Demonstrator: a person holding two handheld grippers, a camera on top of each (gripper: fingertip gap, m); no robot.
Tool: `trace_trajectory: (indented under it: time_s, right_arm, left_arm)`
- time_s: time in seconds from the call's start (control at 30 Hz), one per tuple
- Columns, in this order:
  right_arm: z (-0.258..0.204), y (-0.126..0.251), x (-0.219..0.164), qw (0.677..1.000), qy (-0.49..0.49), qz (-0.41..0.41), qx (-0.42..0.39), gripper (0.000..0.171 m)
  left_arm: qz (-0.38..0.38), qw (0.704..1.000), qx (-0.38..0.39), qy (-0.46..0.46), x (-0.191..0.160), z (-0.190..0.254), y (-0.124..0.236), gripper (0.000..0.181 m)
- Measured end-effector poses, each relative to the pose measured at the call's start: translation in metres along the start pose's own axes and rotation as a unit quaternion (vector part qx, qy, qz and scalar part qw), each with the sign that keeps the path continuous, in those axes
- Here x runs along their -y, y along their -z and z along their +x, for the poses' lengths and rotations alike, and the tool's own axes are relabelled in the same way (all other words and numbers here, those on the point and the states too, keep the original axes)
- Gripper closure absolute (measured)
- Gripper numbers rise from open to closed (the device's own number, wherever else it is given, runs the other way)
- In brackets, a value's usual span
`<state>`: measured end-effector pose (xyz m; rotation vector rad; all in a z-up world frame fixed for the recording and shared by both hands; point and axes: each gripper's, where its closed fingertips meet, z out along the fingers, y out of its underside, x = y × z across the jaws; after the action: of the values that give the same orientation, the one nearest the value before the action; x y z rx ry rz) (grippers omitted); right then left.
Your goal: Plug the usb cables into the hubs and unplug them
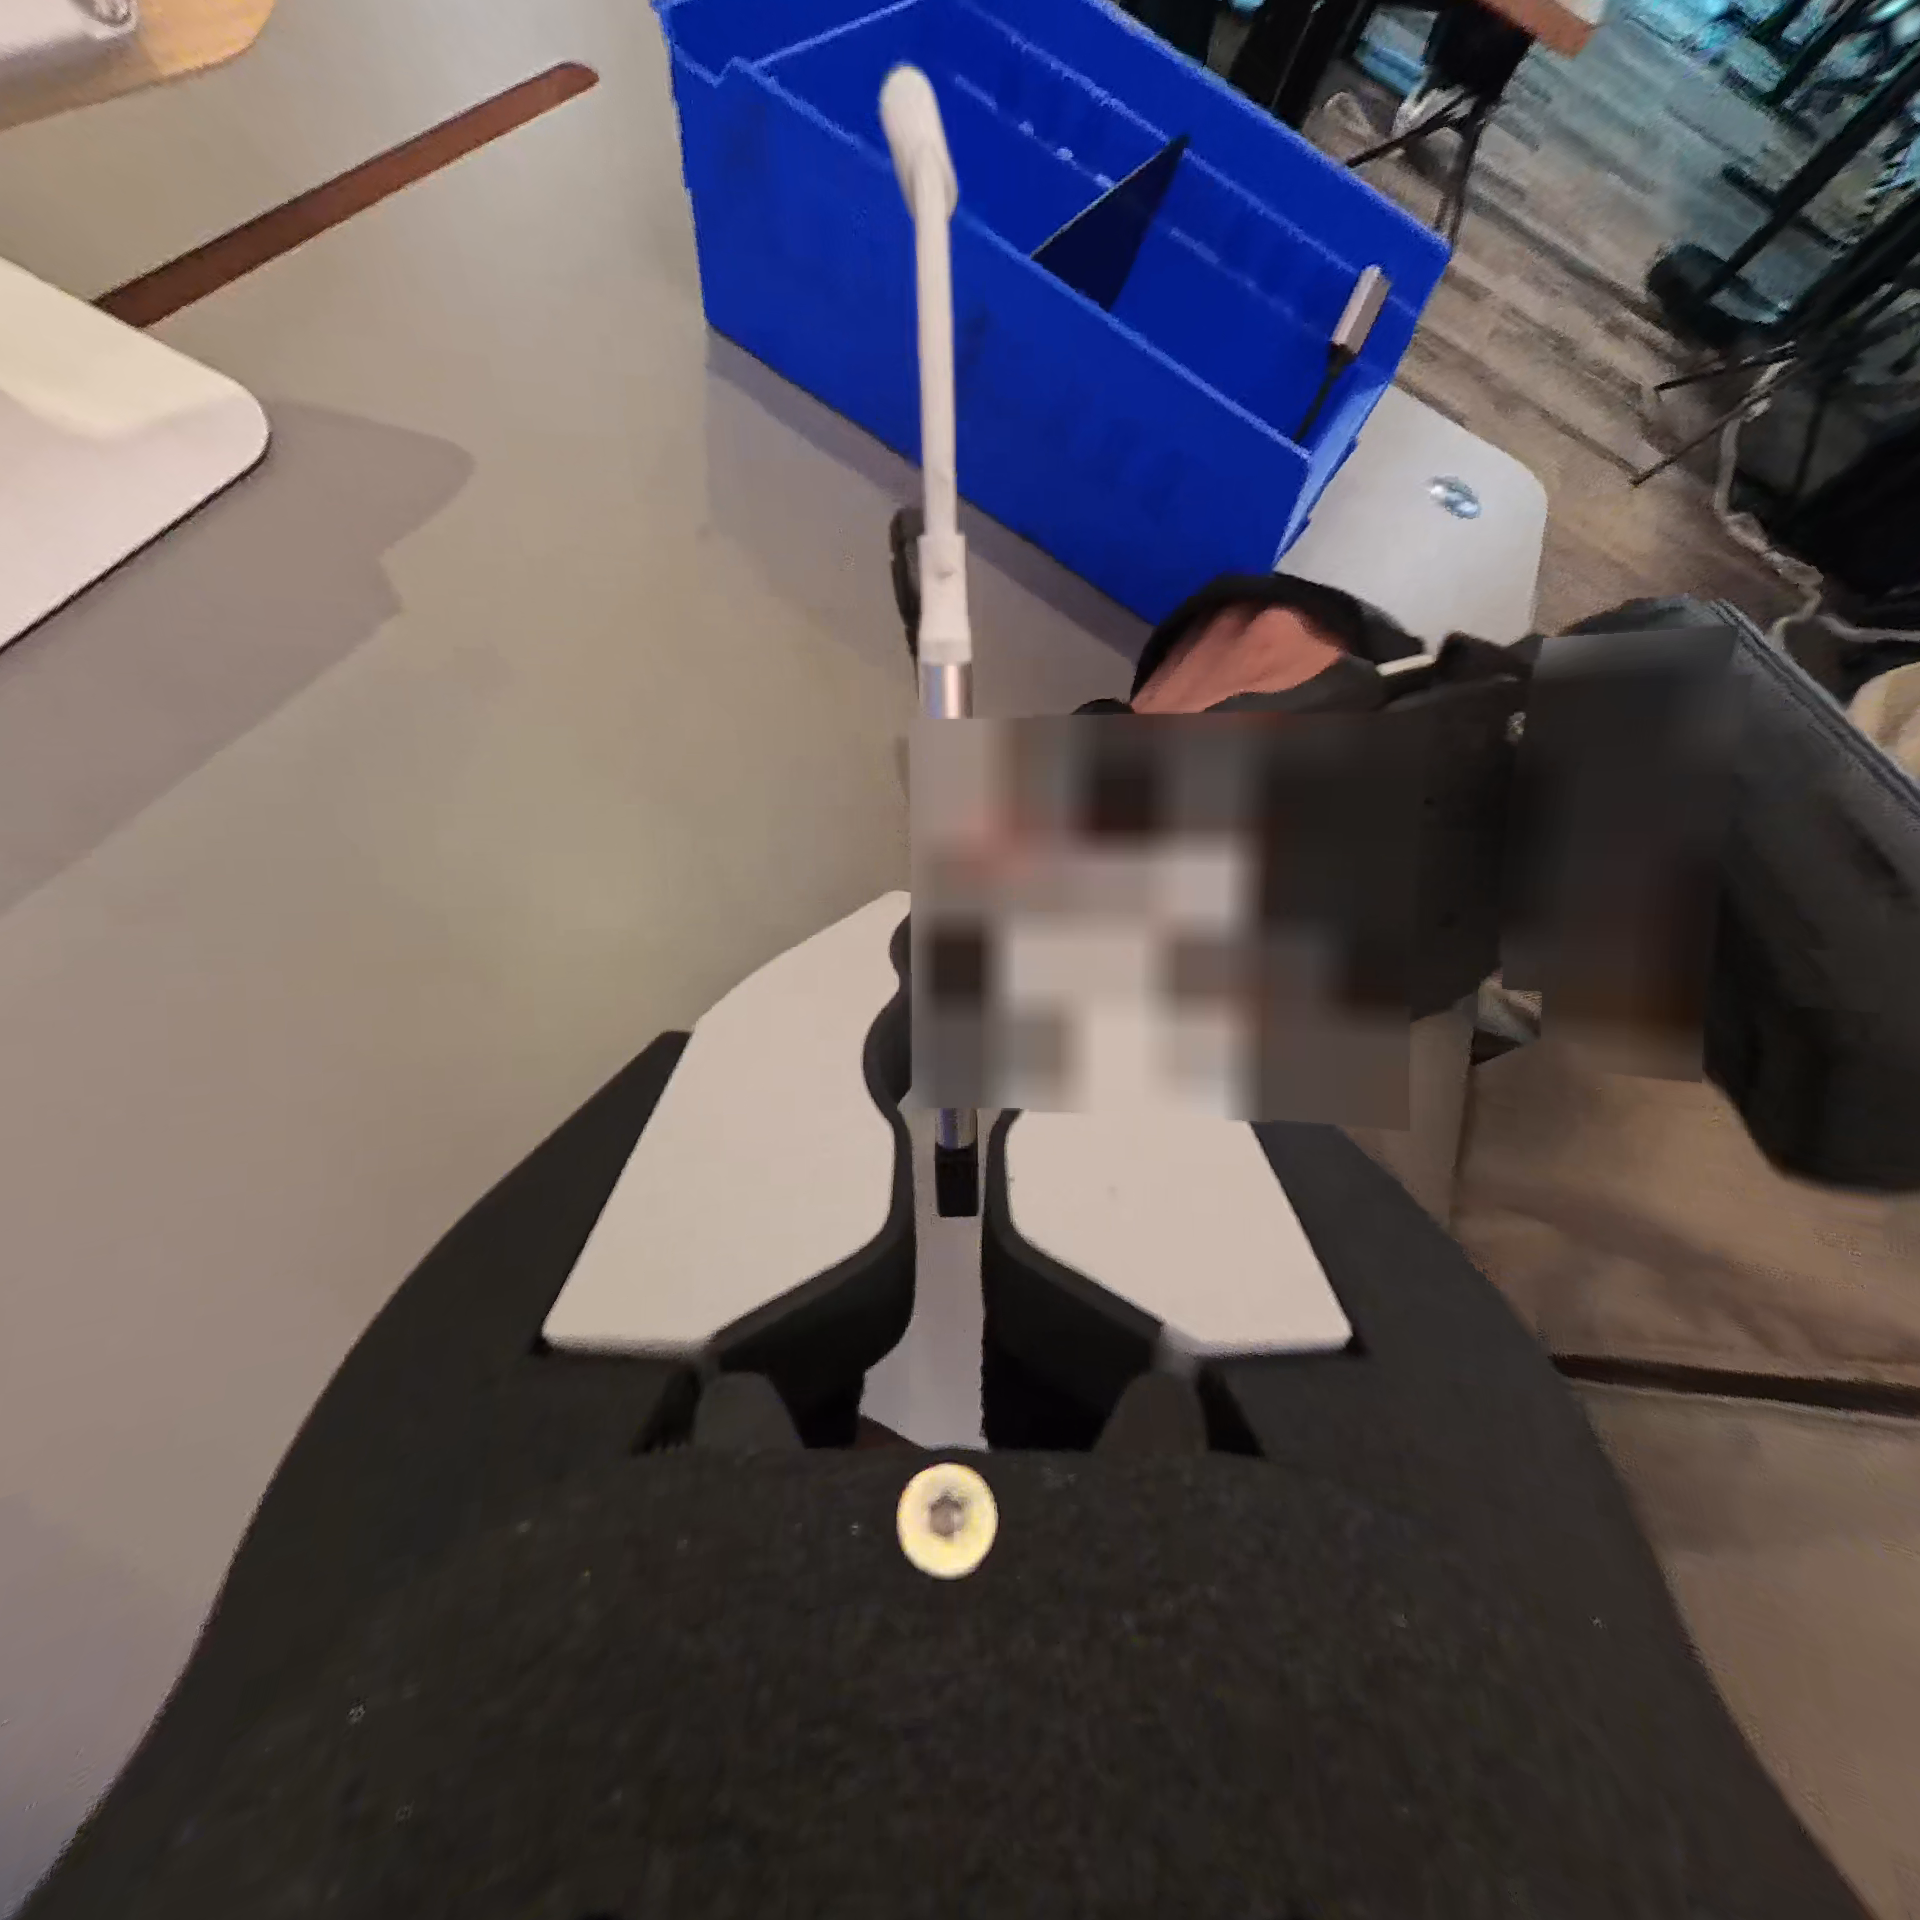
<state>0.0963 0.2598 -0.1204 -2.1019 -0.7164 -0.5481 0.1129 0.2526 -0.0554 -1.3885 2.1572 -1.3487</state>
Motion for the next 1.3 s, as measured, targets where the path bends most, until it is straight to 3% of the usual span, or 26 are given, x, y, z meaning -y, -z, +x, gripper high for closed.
trace_trajectory:
  time_s: [0.13, 0.23, 0.3, 0.43, 0.57, 0.87, 1.03, 1.2, 1.3]
  right_arm:
    - [0.006, 0.013, 0.007, 0.995, -0.082, 0.061, 0.009, 0.151]
    - [0.012, 0.035, 0.014, 0.973, -0.178, 0.143, 0.032, 0.149]
    - [0.016, 0.054, 0.023, 0.941, -0.253, 0.216, 0.063, 0.148]
    - [0.013, 0.092, 0.043, 0.834, -0.386, 0.352, 0.174, 0.148]
    - [-0.003, 0.087, 0.049, 0.768, -0.457, 0.366, 0.261, 0.139]
    - [-0.004, 0.037, 0.05, 0.786, -0.485, 0.334, 0.187, 0.133]
    - [0.009, 0.036, 0.049, 0.786, -0.493, 0.346, 0.139, 0.135]
    - [0.011, 0.035, 0.047, 0.78, -0.502, 0.345, 0.143, 0.138]
    - [0.005, 0.033, 0.047, 0.804, -0.481, 0.322, 0.14, 0.14]
  left_arm:
    - [0.068, 0.995, -0.076, -0.005, 0.005, 0.007, 0.014, 0.174]
    - [0.123, 0.986, -0.114, 0.002, 0.007, 0.004, 0.027, 0.174]
    - [0.155, 0.981, -0.114, -0.009, 0.008, -0.002, 0.035, 0.174]
    - [0.206, 0.973, -0.107, -0.017, 0.015, -0.012, 0.048, 0.174]
    - [0.237, 0.965, -0.11, -0.025, 0.027, -0.012, 0.056, 0.174]
    - [0.287, 0.946, -0.146, -0.046, 0.039, 0.004, 0.064, 0.174]
    - [0.297, 0.941, -0.156, -0.035, 0.039, 0.007, 0.063, 0.174]
    - [0.301, 0.939, -0.165, -0.022, 0.038, 0.007, 0.064, 0.174]
    - [0.289, 0.944, -0.16, -0.011, 0.037, 0.002, 0.061, 0.174]
